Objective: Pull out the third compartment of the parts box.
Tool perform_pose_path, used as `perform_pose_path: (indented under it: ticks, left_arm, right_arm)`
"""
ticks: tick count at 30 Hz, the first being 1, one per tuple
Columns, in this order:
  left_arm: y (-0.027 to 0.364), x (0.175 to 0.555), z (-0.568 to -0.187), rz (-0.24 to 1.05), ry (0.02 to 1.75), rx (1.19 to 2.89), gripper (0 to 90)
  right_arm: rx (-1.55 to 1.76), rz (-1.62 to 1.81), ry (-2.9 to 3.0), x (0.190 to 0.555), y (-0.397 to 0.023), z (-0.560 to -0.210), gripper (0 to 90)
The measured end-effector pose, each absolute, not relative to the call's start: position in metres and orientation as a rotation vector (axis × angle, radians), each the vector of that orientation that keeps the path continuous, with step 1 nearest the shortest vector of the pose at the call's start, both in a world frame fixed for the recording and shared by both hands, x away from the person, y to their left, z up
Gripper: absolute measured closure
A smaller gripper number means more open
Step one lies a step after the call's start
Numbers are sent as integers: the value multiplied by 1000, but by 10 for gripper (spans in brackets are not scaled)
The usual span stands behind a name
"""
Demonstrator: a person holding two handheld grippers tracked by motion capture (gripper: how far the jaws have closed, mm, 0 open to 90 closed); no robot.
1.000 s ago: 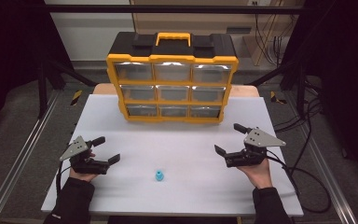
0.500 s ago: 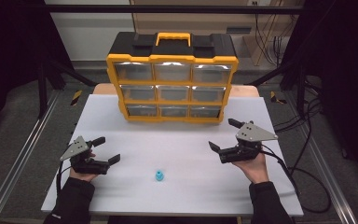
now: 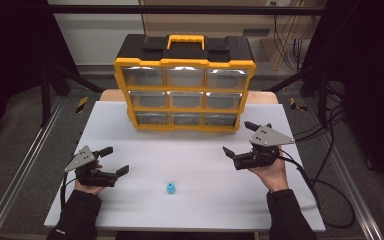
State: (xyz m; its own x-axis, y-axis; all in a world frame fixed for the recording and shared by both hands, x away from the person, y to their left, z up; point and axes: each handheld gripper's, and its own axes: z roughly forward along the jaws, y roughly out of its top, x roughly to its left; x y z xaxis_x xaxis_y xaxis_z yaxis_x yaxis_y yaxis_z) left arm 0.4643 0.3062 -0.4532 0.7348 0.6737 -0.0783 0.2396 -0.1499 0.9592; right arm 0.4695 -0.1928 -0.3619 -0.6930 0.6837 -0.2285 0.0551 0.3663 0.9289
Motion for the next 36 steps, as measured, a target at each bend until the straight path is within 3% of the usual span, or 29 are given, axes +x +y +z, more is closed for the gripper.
perform_pose_path:
  ticks: [36]
  left_arm:
    - [306, 465, -454, 447, 733, 1730, 0]
  right_arm:
    - [470, 1024, 2085, 481, -162, -330, 3]
